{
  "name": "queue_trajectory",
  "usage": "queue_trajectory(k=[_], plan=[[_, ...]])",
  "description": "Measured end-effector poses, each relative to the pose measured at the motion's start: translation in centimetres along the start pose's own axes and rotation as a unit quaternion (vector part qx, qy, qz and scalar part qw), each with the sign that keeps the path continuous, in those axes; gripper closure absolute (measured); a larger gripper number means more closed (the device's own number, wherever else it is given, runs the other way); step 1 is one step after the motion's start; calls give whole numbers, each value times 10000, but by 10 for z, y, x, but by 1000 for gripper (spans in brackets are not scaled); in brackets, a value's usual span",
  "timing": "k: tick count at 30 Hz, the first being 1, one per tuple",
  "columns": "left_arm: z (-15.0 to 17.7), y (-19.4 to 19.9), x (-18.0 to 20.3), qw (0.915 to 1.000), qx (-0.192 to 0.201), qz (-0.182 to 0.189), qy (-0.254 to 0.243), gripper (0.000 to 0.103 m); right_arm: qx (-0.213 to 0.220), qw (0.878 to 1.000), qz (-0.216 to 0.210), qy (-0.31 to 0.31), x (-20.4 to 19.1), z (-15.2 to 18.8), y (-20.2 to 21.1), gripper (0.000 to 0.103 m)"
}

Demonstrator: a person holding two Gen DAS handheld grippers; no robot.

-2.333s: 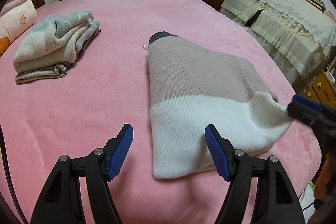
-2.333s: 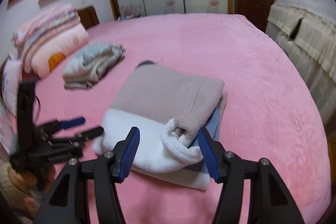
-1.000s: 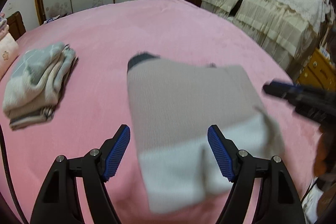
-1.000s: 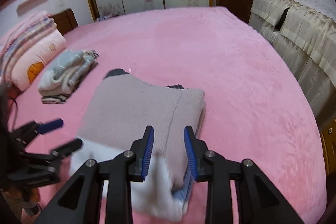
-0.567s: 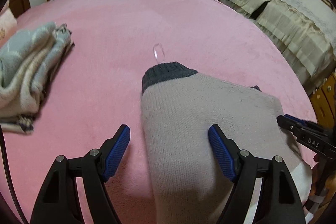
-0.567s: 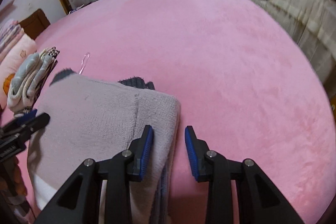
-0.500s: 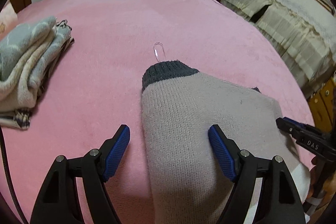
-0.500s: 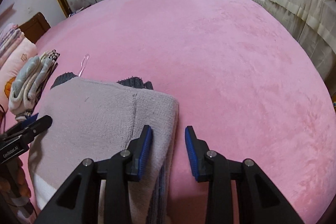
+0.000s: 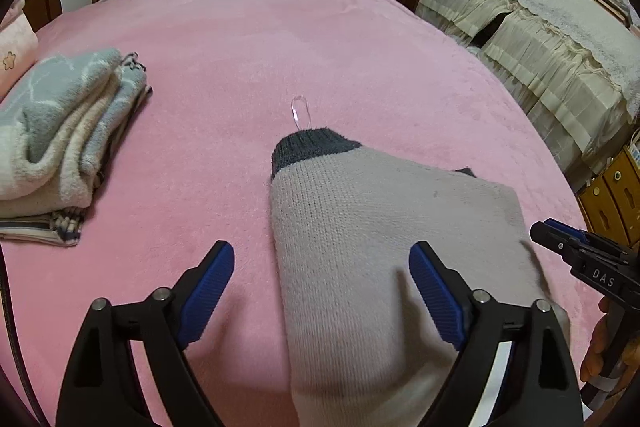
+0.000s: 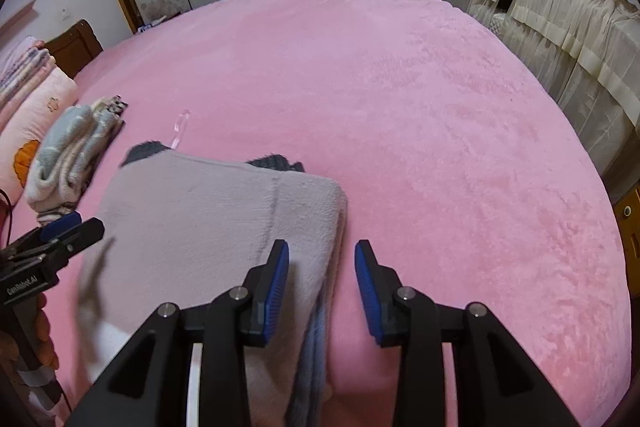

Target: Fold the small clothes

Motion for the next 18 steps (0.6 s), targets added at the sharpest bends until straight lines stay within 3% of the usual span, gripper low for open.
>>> queue_trajectory(k=[7, 10, 15, 18], plan=[[1, 45, -5, 9998, 139, -98, -48, 1, 261, 9995, -127, 159, -27, -1, 43, 68], [-1, 65, -5, 9996, 154, -152, -169, 1, 360, 9988, -164, 293, -39, -3, 62, 57], [-2, 99, -6, 9995, 296, 42, -116, 0, 508, 9967, -257, 574, -60, -4, 94, 26], [-1, 112, -2, 9991, 391, 49, -167, 0, 497, 9960, -336, 660, -67, -3, 104, 17]])
Point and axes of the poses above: each gripper's, at about its wrist camera, not at the fingertips, and y roughly against the way its jaws point, x to its right, z to its underside, the point moved 7 cm from there along -y, roughly the way its jaws point, and after that the axes turned 13 degrees about -z, right-handed, at the moved point
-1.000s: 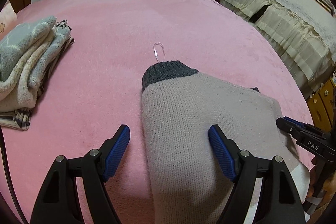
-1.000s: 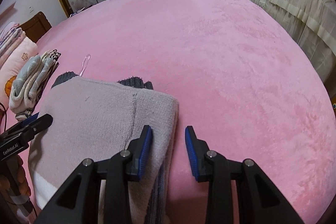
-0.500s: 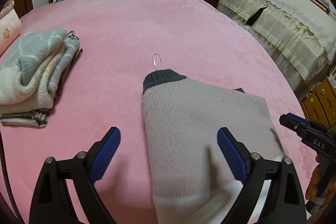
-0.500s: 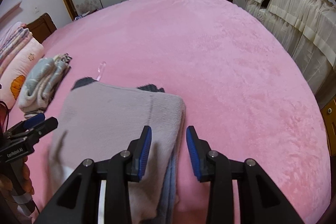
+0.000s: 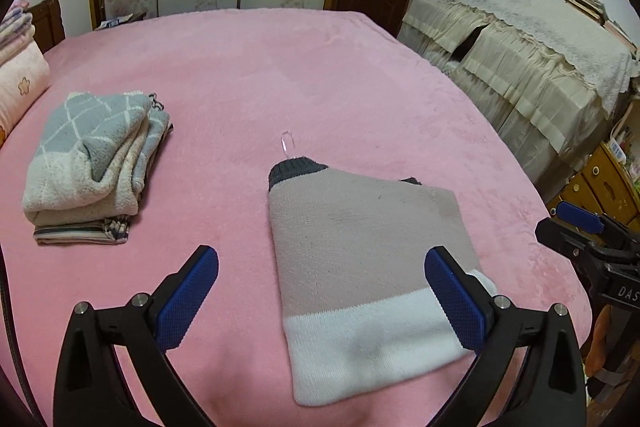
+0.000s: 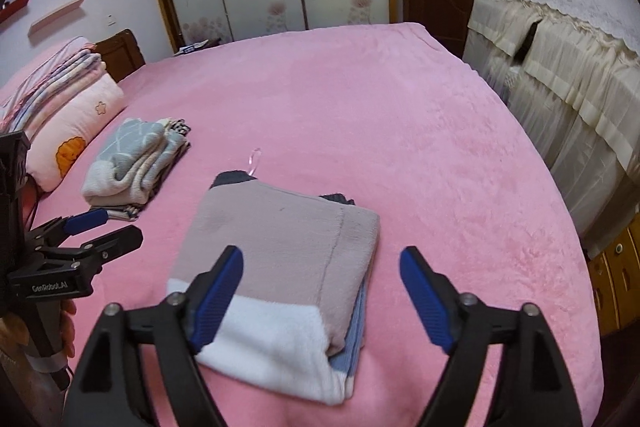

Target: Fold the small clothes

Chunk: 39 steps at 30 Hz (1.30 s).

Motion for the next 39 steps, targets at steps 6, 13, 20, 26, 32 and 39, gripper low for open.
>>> queue_trajectory(k=[6, 13, 20, 26, 32, 39], plan=[[15, -3, 6, 9993, -176, -35, -334, 0, -249, 9994, -225, -69, 1, 13, -7, 14], [40, -50, 7, 9973, -645, 283, -193, 0, -899, 9929, -580, -519, 24, 55, -58, 14], [58, -102, 7, 9912, -1173, 606, 107, 0, -1184, 9818, -916, -1171, 56, 81, -97, 14], [72, -134, 10, 9791, -1563, 1199, 496, 0, -1292, 9691, -1387, -1580, 72, 95, -126, 10], [83, -151, 8, 9674, -1665, 1702, 866, 0, -1194, 9631, -1699, -1714, 75, 99, -140, 4], [86, -156, 17, 9683, -1529, 1792, 831, 0, -1171, 9500, -2267, -1800, 64, 94, -147, 36]])
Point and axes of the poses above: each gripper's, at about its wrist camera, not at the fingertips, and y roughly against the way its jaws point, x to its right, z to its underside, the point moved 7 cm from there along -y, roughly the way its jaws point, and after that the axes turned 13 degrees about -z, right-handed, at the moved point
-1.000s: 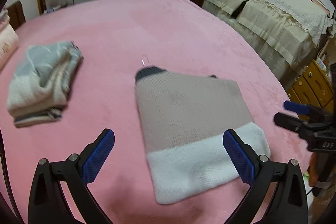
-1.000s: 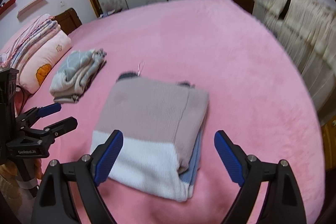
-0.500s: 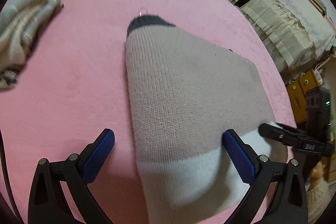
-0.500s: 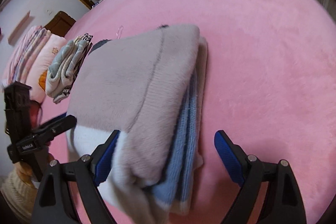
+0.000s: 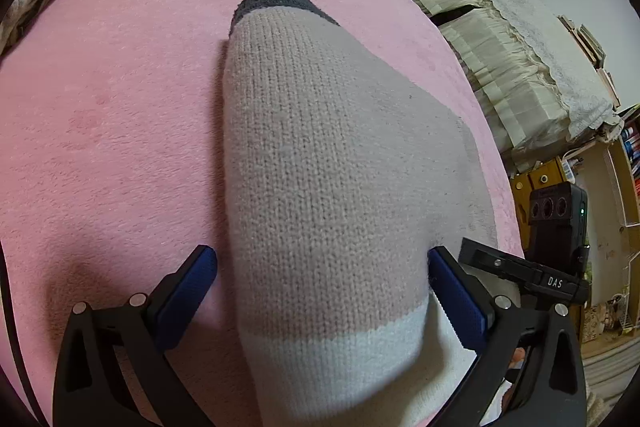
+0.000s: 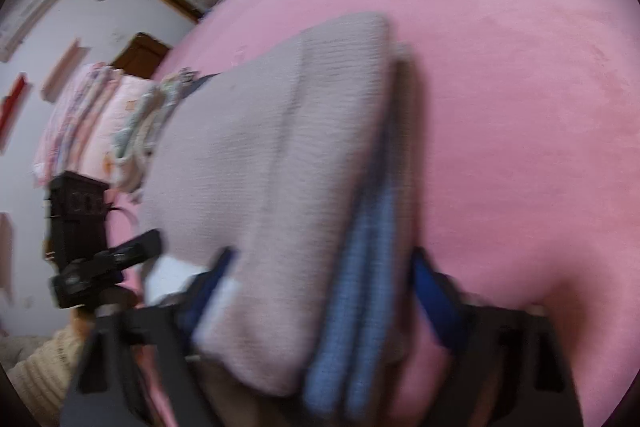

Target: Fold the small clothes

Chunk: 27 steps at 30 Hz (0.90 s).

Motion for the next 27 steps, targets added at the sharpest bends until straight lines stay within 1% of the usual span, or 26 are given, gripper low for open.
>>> queue_trajectory(k=[3, 7, 9, 10, 12, 14, 15, 16, 18, 20, 23, 27], plan=[[1, -2, 6, 9999, -40, 72, -68, 0, -6, 9999, -86, -87, -2, -2, -8, 36], [7, -6, 19, 9987, -261, 351, -265, 2, 8, 9997, -189, -147, -2, -2, -9, 36], [9, -3, 21, 9990, -196, 211, -356, 7, 14, 9998, -143, -100, -5, -2, -9, 43], [8, -1, 20, 9992, -174, 207, -294, 9, 20, 9999, -112, -73, -7, -2, -9, 44], [6, 3, 13, 9994, -160, 298, -107, 19, 66, 9999, -75, -54, -8, -1, -2, 50], [5, 8, 9, 9993, -105, 366, 23, 25, 119, 9999, -33, -39, -11, -1, -1, 52], [5, 10, 10, 9995, -68, 318, -8, 30, 144, 9999, 22, -7, -14, -1, -1, 53], [5, 12, 12, 9998, -10, 186, -97, 32, 165, 9998, 71, 18, -15, -1, -1, 54], [4, 19, 18, 9997, 71, -16, -230, 41, 210, 9995, 226, 83, -20, -1, 0, 56], [3, 30, 25, 9987, 194, -246, -402, 44, 296, 9987, 368, 168, -29, 0, 4, 58], [4, 57, 38, 9946, 480, -567, -731, 46, 381, 9975, 501, 321, -50, 4, 12, 60], [12, 102, 43, 9908, 634, -719, -959, 46, 379, 9966, 576, 453, -84, 22, 20, 60]])
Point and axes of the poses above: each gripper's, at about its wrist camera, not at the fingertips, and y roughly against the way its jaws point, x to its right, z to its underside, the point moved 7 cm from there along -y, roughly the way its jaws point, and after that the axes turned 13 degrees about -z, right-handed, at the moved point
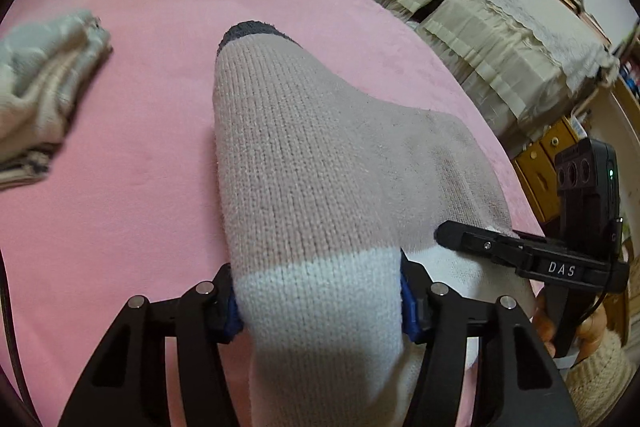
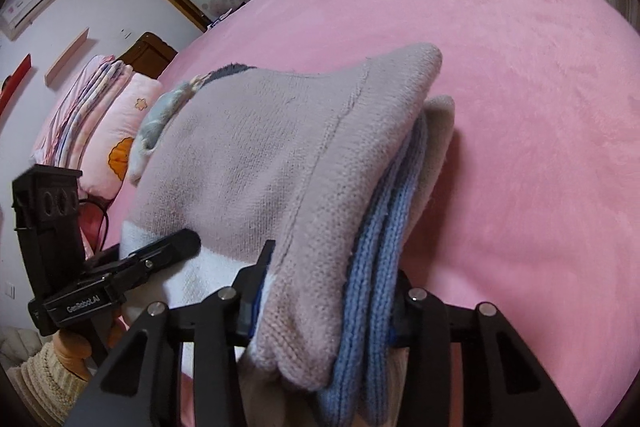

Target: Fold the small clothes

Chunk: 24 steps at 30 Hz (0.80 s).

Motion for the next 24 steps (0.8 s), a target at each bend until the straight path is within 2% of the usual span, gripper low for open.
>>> queue_trajectory(k=[5, 9, 11, 15, 19, 24], plan=[[8, 62, -25, 9999, 113, -101, 9, 46, 39, 9997, -112, 231, -58, 15, 12, 60], [5, 116, -81, 9994, 212, -186, 215, 46, 54, 9980, -291, 555, -124, 6, 4, 60], [-8, 144, -109, 9986, 357, -278, 257, 46, 95, 9968, -388, 696, -152, -4, -2, 60], [-50, 191, -165, 9963, 660, -491, 243, 45, 202, 9928, -636, 991, -221, -40, -24, 60], [-111, 220, -236, 9926, 991, -649, 279, 45, 379, 9885, -863, 1178, -283, -98, -60, 60], [-169, 211, -320, 9892, 1157, -806, 389, 44, 571, 9867, -971, 1171, -321, -156, -117, 60]])
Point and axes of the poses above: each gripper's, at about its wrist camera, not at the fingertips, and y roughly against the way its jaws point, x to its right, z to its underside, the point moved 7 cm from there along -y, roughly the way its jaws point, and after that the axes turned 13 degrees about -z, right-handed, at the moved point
